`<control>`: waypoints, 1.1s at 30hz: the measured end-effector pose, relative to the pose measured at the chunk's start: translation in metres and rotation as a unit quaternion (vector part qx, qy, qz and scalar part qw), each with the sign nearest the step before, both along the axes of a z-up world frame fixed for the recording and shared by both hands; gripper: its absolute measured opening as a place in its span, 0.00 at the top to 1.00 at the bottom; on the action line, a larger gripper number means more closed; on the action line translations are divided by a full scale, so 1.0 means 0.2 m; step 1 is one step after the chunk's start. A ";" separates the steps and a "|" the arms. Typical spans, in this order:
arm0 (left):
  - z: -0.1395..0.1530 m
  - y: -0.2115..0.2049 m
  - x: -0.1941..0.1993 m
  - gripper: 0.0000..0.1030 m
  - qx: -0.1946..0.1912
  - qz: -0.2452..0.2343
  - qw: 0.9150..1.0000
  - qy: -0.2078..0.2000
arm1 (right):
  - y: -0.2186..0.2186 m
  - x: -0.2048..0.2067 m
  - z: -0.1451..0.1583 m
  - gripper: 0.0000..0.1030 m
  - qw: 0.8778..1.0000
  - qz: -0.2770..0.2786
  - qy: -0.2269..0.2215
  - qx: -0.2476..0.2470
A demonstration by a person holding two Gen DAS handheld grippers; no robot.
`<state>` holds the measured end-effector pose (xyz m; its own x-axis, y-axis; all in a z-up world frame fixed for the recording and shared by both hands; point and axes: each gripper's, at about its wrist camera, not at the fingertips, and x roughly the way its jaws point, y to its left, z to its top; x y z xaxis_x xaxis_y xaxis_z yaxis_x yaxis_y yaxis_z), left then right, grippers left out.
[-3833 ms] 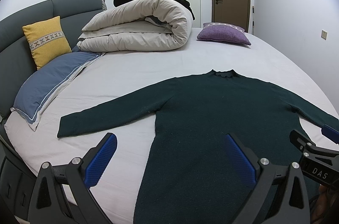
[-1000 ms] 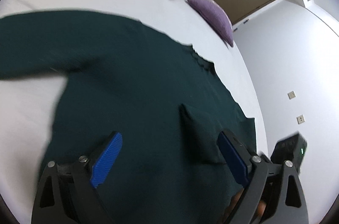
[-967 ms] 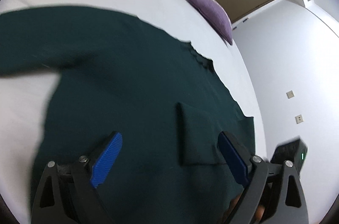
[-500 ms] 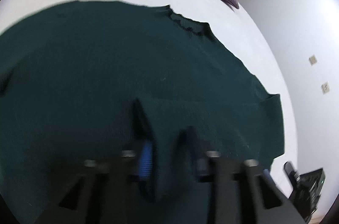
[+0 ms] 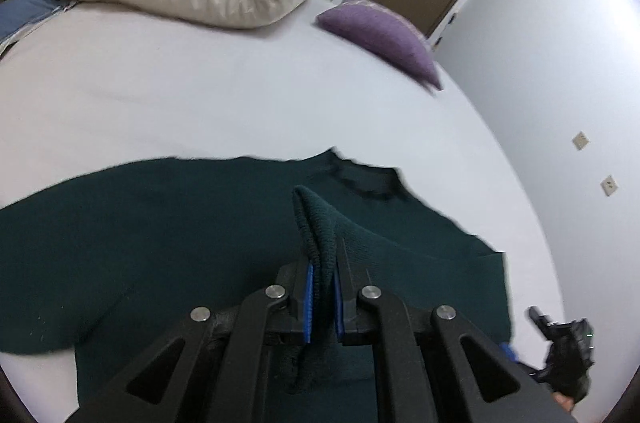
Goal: Fold small clothes
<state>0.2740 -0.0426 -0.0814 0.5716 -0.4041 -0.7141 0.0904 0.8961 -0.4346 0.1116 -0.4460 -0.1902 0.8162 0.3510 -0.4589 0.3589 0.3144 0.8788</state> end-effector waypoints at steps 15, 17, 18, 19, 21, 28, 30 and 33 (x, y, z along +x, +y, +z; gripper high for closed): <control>-0.29 0.03 0.05 0.87 0.008 0.004 1.000 0.018 | -0.10 -0.06 0.04 0.68 0.998 0.004 0.024 -0.055; -0.32 0.03 0.04 0.87 0.004 0.006 1.000 0.012 | -0.05 -0.06 0.21 0.67 0.990 0.021 0.012 -0.138; -0.32 0.03 0.03 0.87 0.005 0.005 1.000 0.007 | -0.03 -0.06 0.26 0.66 0.985 0.024 0.016 -0.172; -0.33 0.03 0.02 0.87 0.011 0.004 1.000 0.001 | -0.04 -0.01 0.31 0.63 0.978 0.023 0.021 -0.206; -0.33 0.01 0.02 0.86 0.020 0.002 1.000 -0.006 | -0.05 0.09 0.32 0.60 0.972 0.032 0.029 -0.230; -0.36 0.00 0.02 0.86 0.017 0.005 1.000 -0.019 | -0.05 0.56 0.16 0.83 0.922 0.088 0.130 -0.354; -0.38 0.01 0.03 0.85 0.009 0.007 1.000 -0.019 | -0.07 0.60 0.15 0.92 0.913 0.075 0.134 -0.378; -0.39 0.02 0.04 0.85 -0.004 0.008 1.000 -0.020 | -0.09 0.63 0.14 0.94 0.904 0.069 0.136 -0.400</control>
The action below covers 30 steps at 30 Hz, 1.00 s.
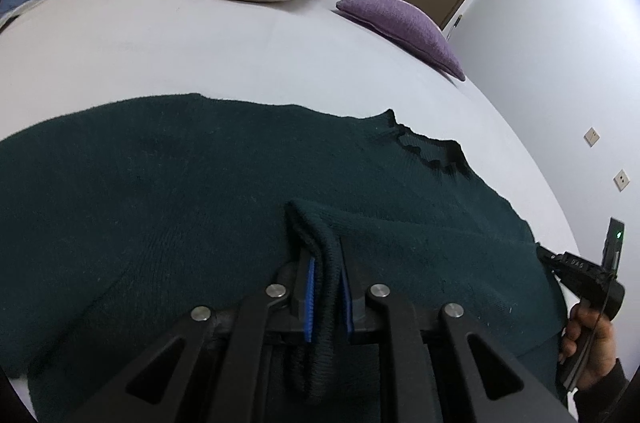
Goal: Fold small clothes
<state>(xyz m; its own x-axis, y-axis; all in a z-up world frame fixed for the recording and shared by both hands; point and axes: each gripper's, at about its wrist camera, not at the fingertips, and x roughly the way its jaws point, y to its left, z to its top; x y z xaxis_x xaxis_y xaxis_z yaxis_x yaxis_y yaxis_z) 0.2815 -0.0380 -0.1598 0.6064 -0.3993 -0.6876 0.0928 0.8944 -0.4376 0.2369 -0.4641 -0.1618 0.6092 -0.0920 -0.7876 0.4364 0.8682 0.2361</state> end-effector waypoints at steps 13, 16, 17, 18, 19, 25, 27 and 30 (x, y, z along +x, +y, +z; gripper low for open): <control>0.03 0.04 0.02 0.78 -0.028 -0.005 0.999 0.016 | 0.23 -0.28 0.01 0.83 0.999 0.030 0.020 -0.030; 0.13 0.06 0.00 0.38 -0.006 -0.003 1.000 0.012 | 0.19 -0.30 0.06 0.82 1.000 0.017 0.001 -0.009; 0.18 0.11 -0.03 0.21 -0.003 0.011 1.000 0.000 | 0.19 -0.31 0.09 0.81 1.000 0.012 -0.003 -0.005; 0.24 0.17 -0.08 0.17 -0.008 0.025 1.000 -0.015 | 0.19 -0.35 0.15 0.80 1.000 0.007 -0.017 -0.002; 0.29 0.24 -0.13 0.14 -0.018 0.037 0.999 -0.030 | 0.21 -0.39 0.22 0.80 0.999 0.008 -0.038 -0.009; 0.34 0.94 -0.51 0.15 -0.072 0.146 0.986 -0.029 | 0.60 -0.72 0.62 0.12 0.976 0.047 -0.180 -0.109; 0.27 1.23 -0.65 0.16 -0.095 0.214 0.972 -0.003 | 0.75 -0.79 0.67 0.08 0.969 0.065 -0.206 -0.118; 0.16 1.53 -0.81 0.16 -0.134 0.285 0.949 0.026 | 0.97 -0.81 0.70 0.08 0.967 0.115 -0.212 -0.084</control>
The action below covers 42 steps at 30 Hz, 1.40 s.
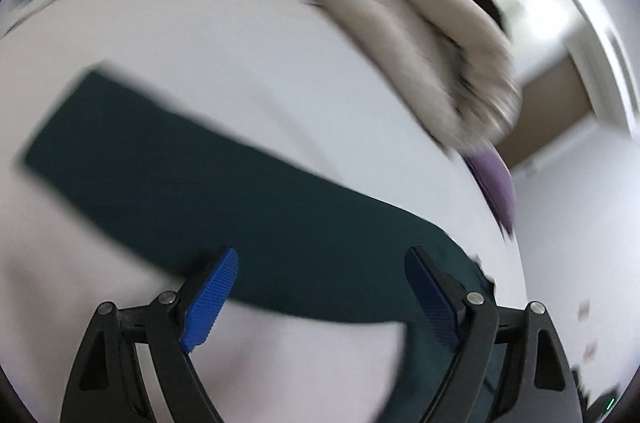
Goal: Fold small clothes
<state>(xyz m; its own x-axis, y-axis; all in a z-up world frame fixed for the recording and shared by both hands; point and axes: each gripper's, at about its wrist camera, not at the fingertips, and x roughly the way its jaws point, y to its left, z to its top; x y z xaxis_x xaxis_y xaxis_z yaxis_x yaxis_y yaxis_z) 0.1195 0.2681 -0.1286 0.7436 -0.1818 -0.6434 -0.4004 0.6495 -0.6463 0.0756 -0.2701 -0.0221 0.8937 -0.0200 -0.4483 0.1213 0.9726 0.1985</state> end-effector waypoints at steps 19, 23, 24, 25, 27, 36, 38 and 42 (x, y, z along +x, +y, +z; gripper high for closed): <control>-0.24 0.41 -0.27 0.26 -0.181 0.274 0.944 -0.029 | 0.56 0.04 -0.18 0.12 0.979 0.122 0.087 0.141; -0.28 0.50 -0.18 0.79 -0.205 0.278 0.938 -0.024 | 0.48 0.04 -0.21 0.16 0.975 0.118 0.095 0.161; -0.28 0.50 -0.15 0.87 -0.209 0.271 0.940 -0.013 | 0.48 0.04 -0.22 0.18 0.975 0.118 0.096 0.162; -0.26 0.50 -0.14 0.92 -0.198 0.262 0.944 -0.009 | 0.47 0.04 -0.23 0.19 0.975 0.120 0.095 0.161; -0.09 0.40 -0.07 0.92 -0.122 0.217 0.968 -0.021 | 0.44 0.05 -0.24 0.20 0.975 0.120 0.095 0.162; 0.41 -1.00 0.34 0.91 0.162 -0.161 0.970 -0.085 | 0.11 -0.01 -0.35 0.22 0.972 0.061 0.098 0.204; 0.35 -1.32 0.35 0.91 0.182 -0.222 0.955 -0.078 | 0.01 -0.04 -0.38 0.22 0.971 0.042 0.098 0.215; 0.13 -1.80 0.35 0.66 0.210 -0.317 0.925 -0.027 | -0.20 -0.08 -0.46 0.22 0.966 0.009 0.104 0.236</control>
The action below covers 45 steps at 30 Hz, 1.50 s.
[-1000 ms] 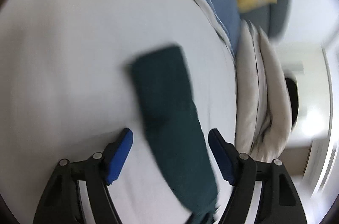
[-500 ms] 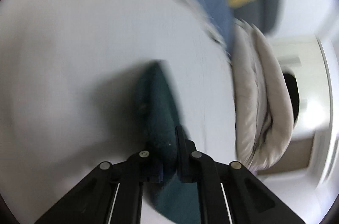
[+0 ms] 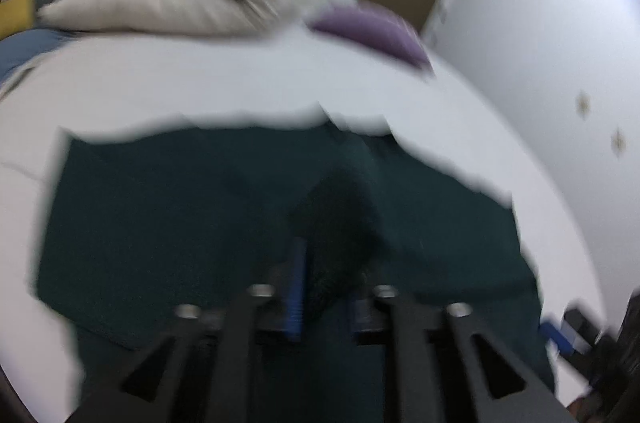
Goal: Fold small clothes
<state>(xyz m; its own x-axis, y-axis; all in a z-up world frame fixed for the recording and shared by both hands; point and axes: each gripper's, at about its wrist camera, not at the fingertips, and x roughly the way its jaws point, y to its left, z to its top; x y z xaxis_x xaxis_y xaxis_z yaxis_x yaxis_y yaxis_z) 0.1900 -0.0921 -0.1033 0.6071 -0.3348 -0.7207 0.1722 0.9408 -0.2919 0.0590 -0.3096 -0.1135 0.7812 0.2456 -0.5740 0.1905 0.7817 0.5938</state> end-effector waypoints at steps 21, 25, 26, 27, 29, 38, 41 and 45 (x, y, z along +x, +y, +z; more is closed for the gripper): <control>0.07 0.87 -0.29 0.13 -0.102 0.130 0.986 -0.029 | 0.56 0.72 -0.36 0.48 0.979 0.136 0.136 -0.064; 0.09 0.96 -0.24 0.16 -0.106 0.147 0.983 -0.037 | 0.62 0.74 -0.31 0.92 0.972 0.148 0.143 -0.109; 0.09 0.96 -0.21 0.16 -0.104 0.150 0.982 -0.039 | 0.62 0.74 -0.27 0.93 0.972 0.154 0.135 -0.118; 0.10 0.97 -0.19 0.16 -0.103 0.153 0.982 -0.040 | 0.62 0.72 -0.21 0.93 0.972 0.159 0.117 -0.127; 0.12 0.97 -0.15 0.17 -0.100 0.157 0.981 -0.045 | 0.60 0.70 -0.05 0.94 0.971 0.163 0.082 -0.153; 0.09 0.88 0.08 0.21 -0.071 0.149 0.986 -0.021 | 0.18 0.78 0.19 0.94 0.978 0.115 0.028 -0.172; 0.05 0.80 0.19 0.24 -0.029 0.140 0.990 -0.010 | 0.02 0.85 0.04 0.94 0.979 0.103 0.057 -0.166; -0.03 0.76 0.37 0.33 0.004 0.142 0.990 0.014 | -0.10 0.90 -0.25 0.93 0.978 0.100 0.112 -0.144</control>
